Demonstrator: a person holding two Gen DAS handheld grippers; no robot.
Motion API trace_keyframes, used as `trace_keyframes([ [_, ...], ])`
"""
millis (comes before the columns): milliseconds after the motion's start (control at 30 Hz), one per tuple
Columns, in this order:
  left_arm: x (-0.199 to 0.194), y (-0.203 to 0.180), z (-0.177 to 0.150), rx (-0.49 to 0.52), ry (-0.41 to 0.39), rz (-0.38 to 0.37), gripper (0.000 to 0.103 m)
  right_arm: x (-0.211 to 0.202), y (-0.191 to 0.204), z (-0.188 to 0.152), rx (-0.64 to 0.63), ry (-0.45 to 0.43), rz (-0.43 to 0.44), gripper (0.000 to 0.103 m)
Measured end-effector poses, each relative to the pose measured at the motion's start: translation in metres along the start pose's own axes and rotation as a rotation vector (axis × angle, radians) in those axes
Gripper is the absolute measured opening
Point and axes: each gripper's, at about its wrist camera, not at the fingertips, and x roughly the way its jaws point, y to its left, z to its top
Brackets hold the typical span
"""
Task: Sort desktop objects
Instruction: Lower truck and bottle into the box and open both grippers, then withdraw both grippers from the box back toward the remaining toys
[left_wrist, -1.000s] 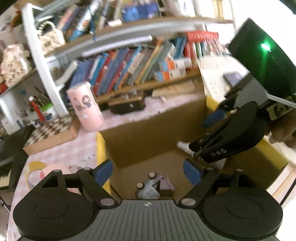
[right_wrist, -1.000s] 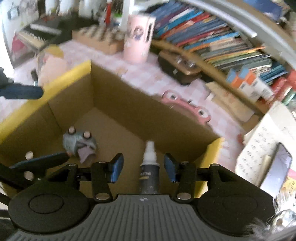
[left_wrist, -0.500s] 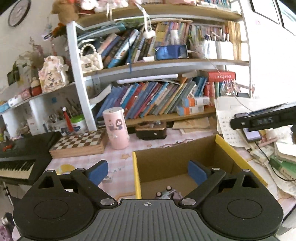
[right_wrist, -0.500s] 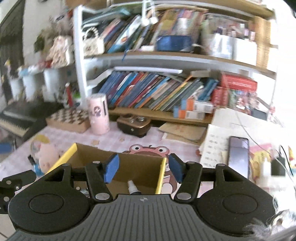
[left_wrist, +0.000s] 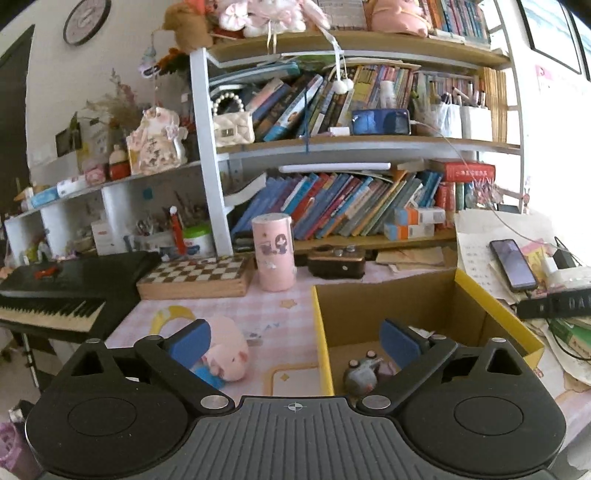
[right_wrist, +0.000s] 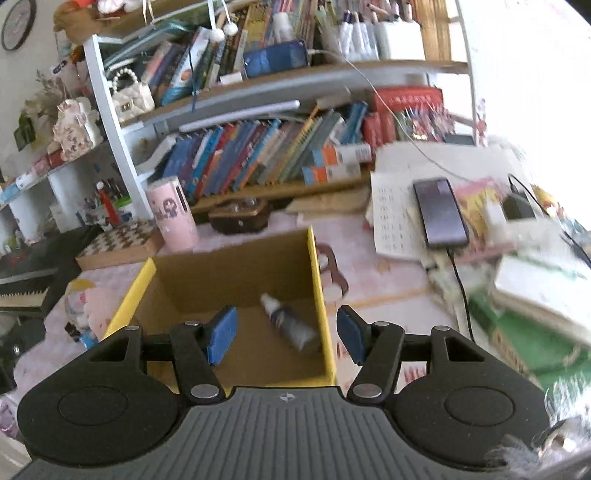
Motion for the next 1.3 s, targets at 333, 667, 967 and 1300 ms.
trace_keyframes([
  [333, -0.011, 0.033, -0.032, 0.016, 0.06, -0.023, 0.1, -0.017, 0.046, -0.054, -0.016, 0.039, -0.075, 0.057],
  [667, -0.034, 0.079, -0.063, 0.008, 0.113, -0.036, 0.1, -0.04, 0.112, -0.094, -0.071, 0.069, -0.1, 0.059],
  [967, -0.05, 0.11, -0.083, 0.039, 0.164, -0.078, 0.1, -0.055, 0.163, -0.124, -0.109, 0.088, -0.092, 0.065],
  [1300, -0.063, 0.136, -0.109, 0.126, 0.242, -0.133, 0.1, -0.054, 0.196, -0.148, -0.043, 0.17, -0.068, 0.068],
])
